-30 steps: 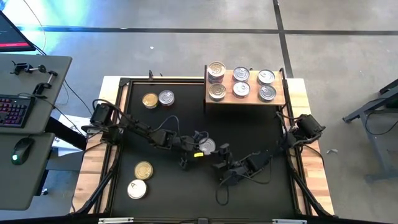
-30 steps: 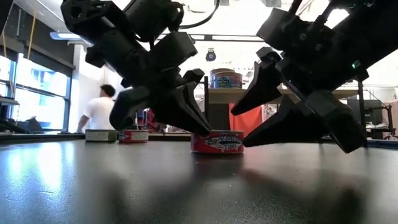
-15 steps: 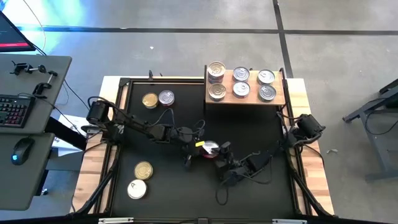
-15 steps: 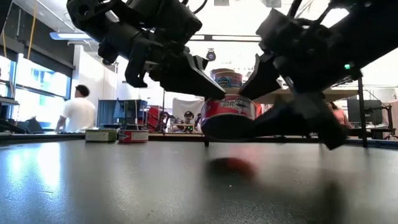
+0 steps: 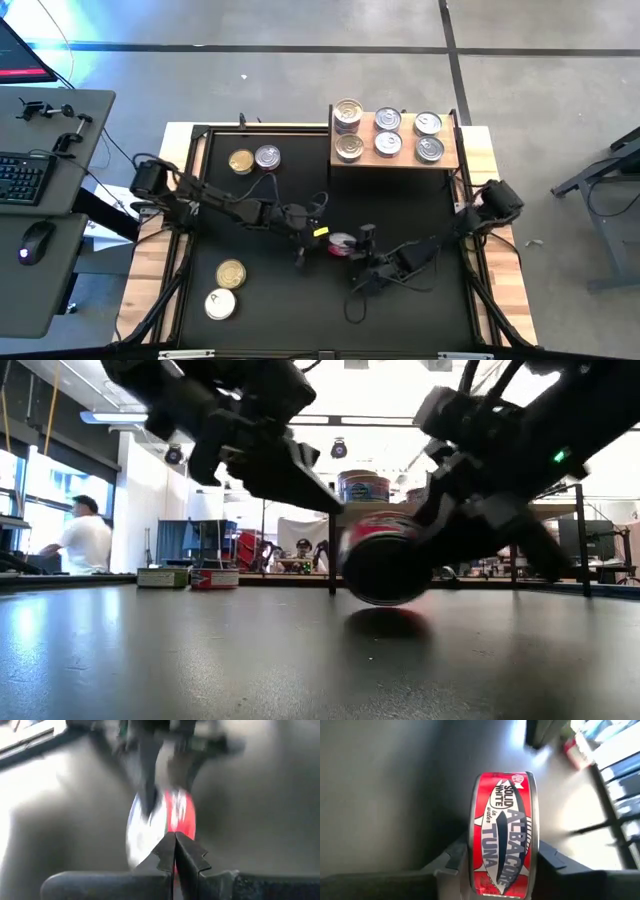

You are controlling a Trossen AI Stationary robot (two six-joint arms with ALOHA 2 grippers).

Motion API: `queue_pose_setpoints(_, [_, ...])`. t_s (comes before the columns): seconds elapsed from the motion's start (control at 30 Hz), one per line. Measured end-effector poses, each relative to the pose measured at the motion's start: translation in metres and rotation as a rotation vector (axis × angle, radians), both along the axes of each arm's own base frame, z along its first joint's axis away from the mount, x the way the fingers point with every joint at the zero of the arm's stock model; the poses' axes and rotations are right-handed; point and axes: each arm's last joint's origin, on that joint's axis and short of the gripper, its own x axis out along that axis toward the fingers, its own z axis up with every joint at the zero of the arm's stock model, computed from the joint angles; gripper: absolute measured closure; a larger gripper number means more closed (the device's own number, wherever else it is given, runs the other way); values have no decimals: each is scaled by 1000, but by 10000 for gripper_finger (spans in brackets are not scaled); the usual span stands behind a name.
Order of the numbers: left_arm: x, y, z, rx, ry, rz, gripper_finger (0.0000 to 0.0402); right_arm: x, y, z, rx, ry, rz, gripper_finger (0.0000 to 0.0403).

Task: Stack canned seafood by type on shelf
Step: Stack the red tuna can on top of the other red tuna can on the shelf

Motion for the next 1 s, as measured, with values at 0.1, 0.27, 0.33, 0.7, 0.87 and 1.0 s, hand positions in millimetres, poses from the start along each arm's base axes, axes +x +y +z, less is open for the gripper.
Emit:
queue_pose_setpoints(0.1, [-12, 5, 8, 49, 54, 90, 400, -11, 4, 20, 57, 69, -39, 289])
queue_pose_setpoints(0.27, [-34, 10, 2, 21, 45, 173, 399, -27, 9, 76, 96, 136, -119, 289])
queue_pose_setpoints(0.33, [-39, 9, -3, -26, -15, 189, 399, -32, 6, 103, 87, 140, -159, 289])
queue_pose_setpoints(0.7, [-56, -11, -34, -159, -232, 150, 399, -35, -102, 204, -75, 177, -468, 289])
queue_pose_setpoints(0.87, [-56, -13, -36, -146, -229, 136, 399, -30, -188, 207, -170, 294, -581, 289])
queue_pose_setpoints(1.0, [-56, -13, -36, -145, -231, 136, 399, -27, -253, 204, -220, 338, -626, 289])
